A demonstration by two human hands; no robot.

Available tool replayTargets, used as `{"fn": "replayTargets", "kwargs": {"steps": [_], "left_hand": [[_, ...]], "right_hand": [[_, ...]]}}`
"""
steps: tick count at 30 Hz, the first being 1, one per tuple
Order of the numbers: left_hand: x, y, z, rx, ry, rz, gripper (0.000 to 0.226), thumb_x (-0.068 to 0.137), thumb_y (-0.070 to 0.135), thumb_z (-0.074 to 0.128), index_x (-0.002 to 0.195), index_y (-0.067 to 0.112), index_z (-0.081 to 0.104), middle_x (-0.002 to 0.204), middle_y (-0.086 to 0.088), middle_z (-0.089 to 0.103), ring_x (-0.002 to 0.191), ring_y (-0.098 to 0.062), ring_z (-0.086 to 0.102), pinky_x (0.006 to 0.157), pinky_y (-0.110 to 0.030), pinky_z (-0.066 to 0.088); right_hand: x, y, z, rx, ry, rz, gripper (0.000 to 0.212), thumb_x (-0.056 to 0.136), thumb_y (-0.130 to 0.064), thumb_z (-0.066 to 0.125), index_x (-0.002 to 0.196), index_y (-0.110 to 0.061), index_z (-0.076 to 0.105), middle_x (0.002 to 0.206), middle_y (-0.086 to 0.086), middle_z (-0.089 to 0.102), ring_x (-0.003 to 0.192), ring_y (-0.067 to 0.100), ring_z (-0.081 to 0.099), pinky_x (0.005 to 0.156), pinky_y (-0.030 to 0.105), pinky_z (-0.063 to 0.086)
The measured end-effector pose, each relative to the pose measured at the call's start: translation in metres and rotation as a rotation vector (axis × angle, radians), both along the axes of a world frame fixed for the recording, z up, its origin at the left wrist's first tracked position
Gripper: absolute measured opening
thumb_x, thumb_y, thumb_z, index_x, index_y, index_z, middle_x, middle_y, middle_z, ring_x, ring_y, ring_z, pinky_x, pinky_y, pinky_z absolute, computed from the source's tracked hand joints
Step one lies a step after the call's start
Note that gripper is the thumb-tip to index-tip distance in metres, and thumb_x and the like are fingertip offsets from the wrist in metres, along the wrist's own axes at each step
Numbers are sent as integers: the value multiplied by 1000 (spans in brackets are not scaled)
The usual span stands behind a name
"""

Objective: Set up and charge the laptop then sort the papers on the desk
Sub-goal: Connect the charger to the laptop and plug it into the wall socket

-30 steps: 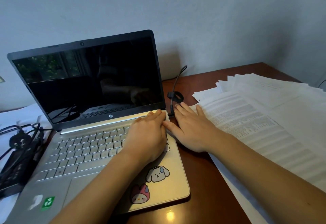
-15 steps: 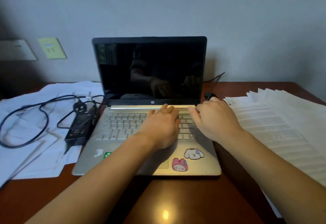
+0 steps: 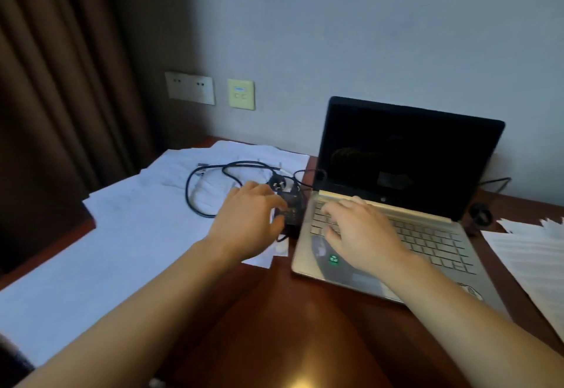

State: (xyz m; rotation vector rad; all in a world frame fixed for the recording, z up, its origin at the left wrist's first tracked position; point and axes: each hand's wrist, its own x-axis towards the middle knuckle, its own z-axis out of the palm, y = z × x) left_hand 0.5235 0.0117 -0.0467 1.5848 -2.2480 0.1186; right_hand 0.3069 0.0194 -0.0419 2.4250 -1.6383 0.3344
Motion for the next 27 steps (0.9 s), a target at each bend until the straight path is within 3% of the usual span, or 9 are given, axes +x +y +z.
{"fn": "replayTargets", "kwargs": {"steps": [3,7,11,14,17,19,22,25,27], "left_hand": [[47,-9,-7,69,6,139,26,96,40,56,115,32,73,119,2,67,114,-22,56,98,-38,45],[92,-30,-20,227,-21,270,31,98,49,53,116,32,70,120,2,66,109,-21,60,94,-37,51],[108,-51,-25,382,114,246,38,96,57,54,119,30,69,118,1,66,104,-20,62,92,-36,54],[112,-68,-27,442,223,168,38,97,57,53,114,28,71,106,5,66,96,-18,62,89,-35,54],[121,-96,-26,279,273,228,28,99,42,56,113,25,73,114,-1,64,103,-24,61,86,-36,51],[134,-121,-25,163,251,368,27,98,29,57,121,21,68,123,-10,58,110,-32,58,84,-38,48],[155,-152,-27,277,208,561,39,94,33,61,126,12,59,121,-13,61,108,-36,60,81,-39,49],[161,-173,-30,321,192,544,26,93,32,60,105,11,69,94,-8,69,87,-28,62,67,-33,47],[154,-180,-27,274,259,479,20,98,30,56,100,13,67,90,-7,69,82,-26,63,66,-32,47]], "right_hand": [[36,-7,2,80,-56,-7,40,96,-33,52,135,-27,46,121,-2,64,110,21,57,81,35,52],[66,-23,-5,203,-70,-73,54,97,-36,50,147,-32,29,96,-1,67,78,19,63,63,37,57],[83,-43,-2,254,41,-118,63,94,-59,48,146,-29,31,107,3,65,97,26,61,74,36,54],[96,-57,-3,220,122,-202,83,81,-86,34,138,-26,38,111,4,65,103,30,61,76,36,52],[103,-70,-8,205,115,-258,94,74,-93,28,140,-26,37,110,5,65,103,31,62,75,36,53],[105,-76,-11,232,102,-287,94,79,-89,31,146,-25,29,112,8,64,102,31,62,73,35,51],[107,-86,-15,298,10,-330,86,84,-79,42,148,-24,24,105,9,62,94,32,62,73,36,54],[107,-96,-17,323,-76,-361,70,81,-70,51,129,-20,41,95,8,62,90,32,61,69,35,50],[108,-101,-16,293,-132,-374,57,80,-65,54,111,-17,50,93,8,63,89,33,60,68,35,50]]}}
